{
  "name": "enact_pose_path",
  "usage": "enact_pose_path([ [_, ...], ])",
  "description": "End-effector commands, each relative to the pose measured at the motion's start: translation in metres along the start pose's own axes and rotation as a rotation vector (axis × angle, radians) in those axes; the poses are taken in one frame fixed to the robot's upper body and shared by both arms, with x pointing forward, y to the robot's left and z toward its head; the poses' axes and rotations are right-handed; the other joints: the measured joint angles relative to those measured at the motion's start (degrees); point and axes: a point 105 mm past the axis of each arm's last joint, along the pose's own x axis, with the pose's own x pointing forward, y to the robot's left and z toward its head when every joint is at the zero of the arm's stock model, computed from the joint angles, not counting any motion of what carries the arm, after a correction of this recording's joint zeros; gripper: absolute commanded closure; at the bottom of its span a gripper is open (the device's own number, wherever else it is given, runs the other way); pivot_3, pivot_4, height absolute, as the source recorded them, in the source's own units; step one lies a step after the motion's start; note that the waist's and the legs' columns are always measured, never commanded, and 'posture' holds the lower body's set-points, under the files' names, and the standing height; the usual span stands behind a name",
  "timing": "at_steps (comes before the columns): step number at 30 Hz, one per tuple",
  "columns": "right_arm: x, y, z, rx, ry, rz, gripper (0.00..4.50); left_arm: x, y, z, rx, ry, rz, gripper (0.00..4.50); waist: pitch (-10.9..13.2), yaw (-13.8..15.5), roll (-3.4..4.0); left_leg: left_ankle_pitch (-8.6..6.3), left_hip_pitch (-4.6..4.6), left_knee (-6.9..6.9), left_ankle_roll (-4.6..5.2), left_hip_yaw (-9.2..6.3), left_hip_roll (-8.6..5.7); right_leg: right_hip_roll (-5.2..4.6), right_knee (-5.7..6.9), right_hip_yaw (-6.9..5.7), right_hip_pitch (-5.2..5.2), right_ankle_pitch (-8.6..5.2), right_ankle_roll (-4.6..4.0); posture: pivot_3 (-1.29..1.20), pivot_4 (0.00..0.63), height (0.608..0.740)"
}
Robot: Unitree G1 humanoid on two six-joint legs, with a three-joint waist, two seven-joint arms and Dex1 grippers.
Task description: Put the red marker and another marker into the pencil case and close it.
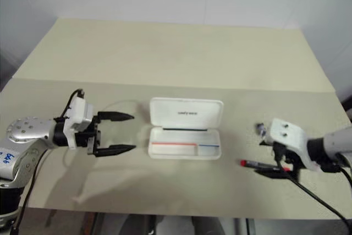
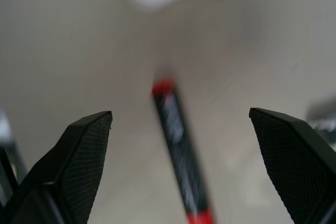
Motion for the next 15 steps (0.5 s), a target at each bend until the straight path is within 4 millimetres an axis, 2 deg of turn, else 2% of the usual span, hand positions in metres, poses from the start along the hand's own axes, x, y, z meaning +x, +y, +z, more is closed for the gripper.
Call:
enact_pose_path([
  [1, -0.009, -0.012, -0.014, -0.104, 0.057, -0.059, 0.07, 0.008, -0.004, 0.006, 0.048, -0.02, -0.035, 0.0, 0.0, -0.2, 0.0, 0.0, 0.06, 0.06, 0.0, 0.02, 0.0, 0.0, 0.05, 0.03, 0.05, 0.01, 0.01, 0.0, 0.15, 0.74],
  [5, -0.003, -0.013, -0.027, -0.092, 0.065, -0.046, 0.07, 0.011, -0.007, 0.008, 0.049, -0.028, -0.05, 0.0, 0.0, -0.2, 0.03, 0.02, 0.1, 0.33, -0.01, 0.0, 0.0, 0.01, 0.28, 0.04, 0.08, 0.03, 0.01, 0.0, 0.15, 0.74],
  [15, 0.032, -0.012, -0.036, -0.081, 0.039, 0.003, 0.07, 0.003, -0.011, 0.01, 0.054, 0.001, -0.057, 0.0, 0.0, -0.2, 0.04, 0.02, 0.1, 0.77, 0.0, -0.02, 0.02, 0.04, 0.51, 0.08, 0.15, 0.09, 0.05, 0.0, 0.15, 0.74],
])
